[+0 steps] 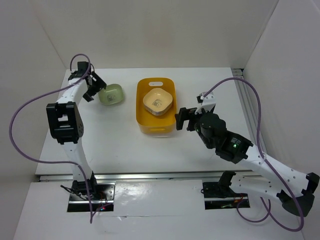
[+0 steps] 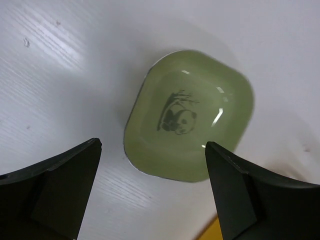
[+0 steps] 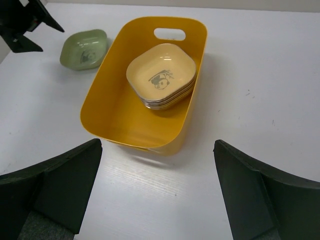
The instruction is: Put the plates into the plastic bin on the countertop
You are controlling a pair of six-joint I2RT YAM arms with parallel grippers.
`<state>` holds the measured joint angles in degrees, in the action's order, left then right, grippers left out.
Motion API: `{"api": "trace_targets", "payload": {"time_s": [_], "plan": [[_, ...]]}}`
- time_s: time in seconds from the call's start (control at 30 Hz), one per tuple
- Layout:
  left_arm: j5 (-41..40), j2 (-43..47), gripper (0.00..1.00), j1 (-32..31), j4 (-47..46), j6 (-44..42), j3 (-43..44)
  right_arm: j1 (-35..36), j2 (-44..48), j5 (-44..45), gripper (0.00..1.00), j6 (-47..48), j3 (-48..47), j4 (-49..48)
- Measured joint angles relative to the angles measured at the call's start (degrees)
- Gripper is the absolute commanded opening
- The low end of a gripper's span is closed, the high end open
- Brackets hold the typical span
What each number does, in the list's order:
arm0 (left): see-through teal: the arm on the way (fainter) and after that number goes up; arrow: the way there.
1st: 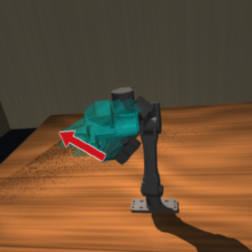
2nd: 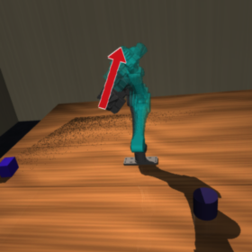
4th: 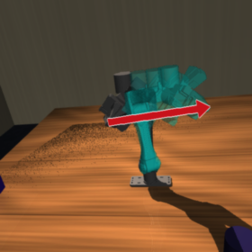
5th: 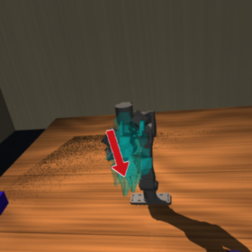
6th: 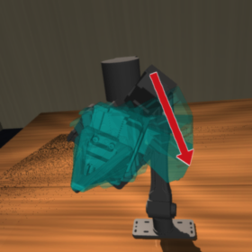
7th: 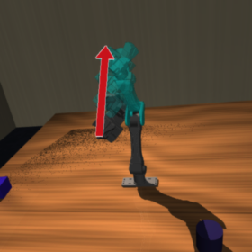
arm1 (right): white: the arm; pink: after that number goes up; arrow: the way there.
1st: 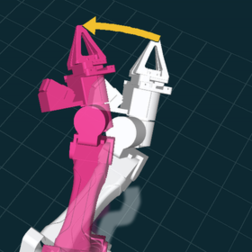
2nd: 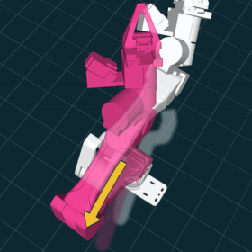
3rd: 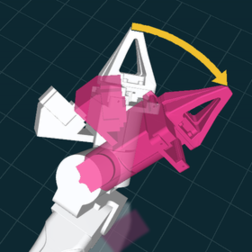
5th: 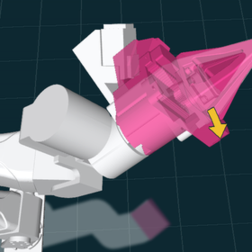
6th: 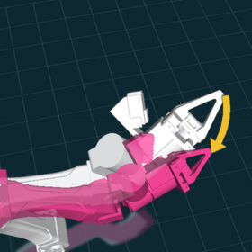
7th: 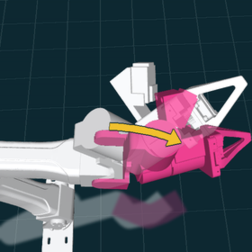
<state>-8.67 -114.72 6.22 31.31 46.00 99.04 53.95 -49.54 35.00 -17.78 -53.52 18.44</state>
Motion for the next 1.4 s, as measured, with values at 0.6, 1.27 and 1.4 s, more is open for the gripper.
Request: {"api": "trace_targets", "payload": {"time_s": [0.6, 1.27, 1.4], "plan": [[2.99, -9.73, 0.65, 2.62, -1.49, -2.21, -1.88, -1.07, -0.31, -4.26, 1.00, 2.14, 0.52, -0.11], [0.79, 7.78, 0.00, -0.33, 6.38, 2.21, -3.78, -1.11, 0.48, -3.69, 1.00, 0.55, 0.55, 0.15], [0.44, 26.51, 0.00, -9.01, 2.62, 3.85, -5.84, -1.11, 1.16, -2.47, 1.00, -1.03, 0.55, 0.26]]}}
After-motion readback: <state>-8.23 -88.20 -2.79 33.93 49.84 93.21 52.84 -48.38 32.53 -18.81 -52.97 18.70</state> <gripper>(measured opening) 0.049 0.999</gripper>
